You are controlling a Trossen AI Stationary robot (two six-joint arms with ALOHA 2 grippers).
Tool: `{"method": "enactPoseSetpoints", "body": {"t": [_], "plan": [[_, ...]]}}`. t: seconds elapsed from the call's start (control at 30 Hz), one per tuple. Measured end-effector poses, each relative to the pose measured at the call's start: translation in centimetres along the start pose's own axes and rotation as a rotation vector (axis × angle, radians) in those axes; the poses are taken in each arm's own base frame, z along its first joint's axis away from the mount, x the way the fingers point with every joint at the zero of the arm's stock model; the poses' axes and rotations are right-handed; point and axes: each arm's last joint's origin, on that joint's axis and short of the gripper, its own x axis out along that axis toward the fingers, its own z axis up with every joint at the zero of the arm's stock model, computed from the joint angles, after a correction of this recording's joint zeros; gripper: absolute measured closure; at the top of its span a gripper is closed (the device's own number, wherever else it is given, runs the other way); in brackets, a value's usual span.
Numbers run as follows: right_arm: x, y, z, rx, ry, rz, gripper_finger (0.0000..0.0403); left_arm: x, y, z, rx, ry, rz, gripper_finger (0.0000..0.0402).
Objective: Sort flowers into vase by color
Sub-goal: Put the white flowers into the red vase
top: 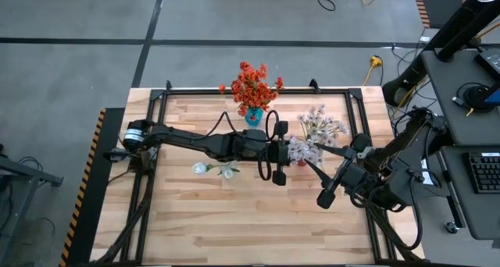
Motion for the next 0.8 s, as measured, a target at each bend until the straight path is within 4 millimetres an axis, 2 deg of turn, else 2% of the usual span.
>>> {"method": "enactPoseSetpoints", "body": {"t": [0.63,0.8], "plan": [[-0.1,0.0,0.0,0.0,-0.001,0.002,0.0206,0.0,0.1,0.0,-0.023,0.005,0.04,0.0393],[-2.1,0.4,-0.5,-0.022,0.029,-0.037,0.0206,0.0,0.2,0.0,-0.023,0.015,0.053,0.0393]]}}
